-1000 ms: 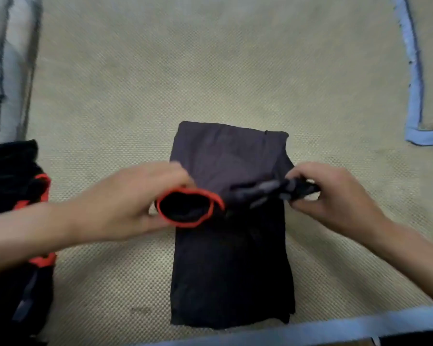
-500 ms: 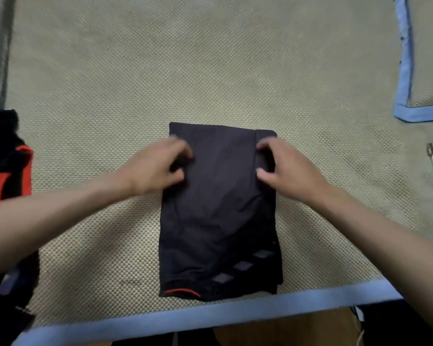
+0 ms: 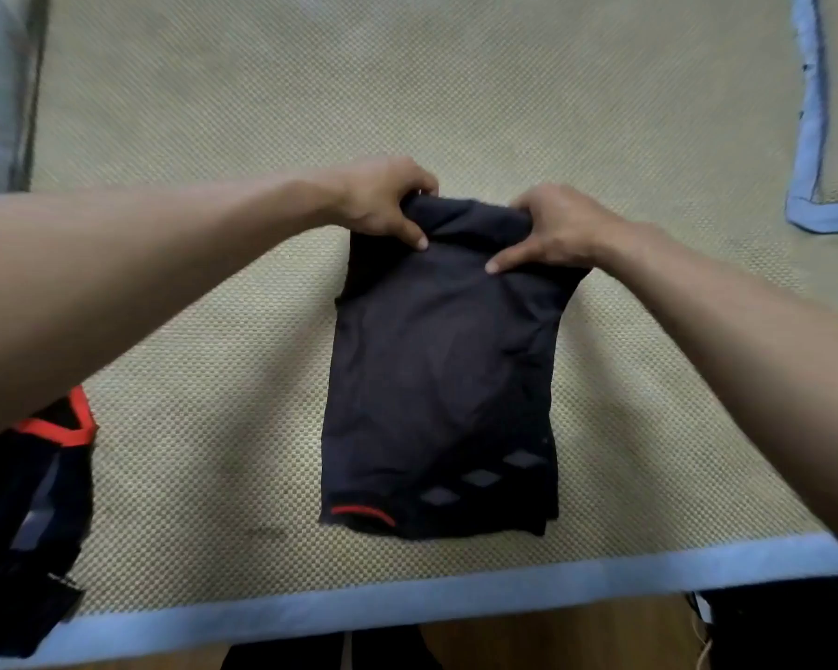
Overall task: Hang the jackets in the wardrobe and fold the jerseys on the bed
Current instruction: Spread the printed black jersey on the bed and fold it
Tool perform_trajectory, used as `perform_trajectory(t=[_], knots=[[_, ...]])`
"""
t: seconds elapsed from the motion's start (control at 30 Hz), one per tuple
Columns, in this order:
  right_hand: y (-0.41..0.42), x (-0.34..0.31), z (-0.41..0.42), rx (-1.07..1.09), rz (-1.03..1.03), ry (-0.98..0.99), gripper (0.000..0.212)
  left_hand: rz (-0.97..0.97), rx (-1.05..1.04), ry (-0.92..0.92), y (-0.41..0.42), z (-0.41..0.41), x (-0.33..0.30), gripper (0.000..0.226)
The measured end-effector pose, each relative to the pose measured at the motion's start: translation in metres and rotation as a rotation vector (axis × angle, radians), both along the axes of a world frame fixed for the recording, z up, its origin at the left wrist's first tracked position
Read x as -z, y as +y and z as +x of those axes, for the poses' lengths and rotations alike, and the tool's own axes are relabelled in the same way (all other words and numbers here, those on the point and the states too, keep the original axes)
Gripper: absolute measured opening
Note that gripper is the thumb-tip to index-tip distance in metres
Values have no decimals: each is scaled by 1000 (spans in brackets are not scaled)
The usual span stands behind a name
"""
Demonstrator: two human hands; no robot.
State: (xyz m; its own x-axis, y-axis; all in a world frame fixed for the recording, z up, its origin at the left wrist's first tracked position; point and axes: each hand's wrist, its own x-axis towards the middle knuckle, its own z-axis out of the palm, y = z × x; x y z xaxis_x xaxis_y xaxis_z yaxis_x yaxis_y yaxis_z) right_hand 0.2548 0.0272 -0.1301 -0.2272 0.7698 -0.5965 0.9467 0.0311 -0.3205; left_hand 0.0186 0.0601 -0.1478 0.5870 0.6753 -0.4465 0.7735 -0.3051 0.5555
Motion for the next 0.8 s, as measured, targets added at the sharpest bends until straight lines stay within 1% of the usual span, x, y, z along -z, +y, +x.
perform_trajectory(t=[0.07, 0.1, 0.13, 0.2, 0.3, 0.33, 0.37, 0.47, 0.5, 0.53, 0.6, 0.63, 0.67, 0.7, 0.73, 0.8], knots=[[-14, -26, 2, -49, 172, 32, 38, 72, -24, -90, -13, -7, -29, 27], [-28, -38, 1, -82, 237, 36, 36, 87, -5, -117, -25, -12, -43, 26], [-47, -49, -1, -119, 275, 30, 33, 91, 38, -121, -42, -19, -56, 24], [-97, -60, -5, -188, 288, 14, 27, 139, 155, -89, -85, -34, -70, 22], [-181, -43, -11, -239, 220, 82, 28, 314, 364, -64, -162, -51, -55, 13], [-203, -29, -14, -237, 180, 78, 28, 331, 409, -38, -187, -55, -41, 13], [-222, -15, -17, -228, 110, 39, 29, 318, 432, 10, -212, -57, -28, 15], [-258, 12, -31, -174, -122, -119, 39, 287, 412, 157, -264, -55, 7, 19], [-262, 13, -36, -110, -132, -114, 39, 284, 371, 176, -272, -52, 11, 21], [-264, 11, -42, -24, -73, -71, 38, 273, 293, 179, -275, -47, 13, 24], [-263, 9, -53, 133, 214, 56, 31, 286, 79, 120, -273, -33, 11, 29], [-259, 10, -61, 180, 370, 102, 29, 311, -24, 85, -271, -23, 10, 32], [-254, 13, -71, 198, 481, 135, 32, 350, -123, 49, -267, -14, 12, 36], [-246, 18, -81, 192, 519, 153, 37, 385, -208, 29, -263, -4, 17, 42], [-238, 26, -89, 183, 502, 154, 43, 386, -261, 36, -258, 6, 25, 48], [-223, 51, -92, 158, 418, 85, 51, 315, -290, 115, -250, 15, 46, 59]])
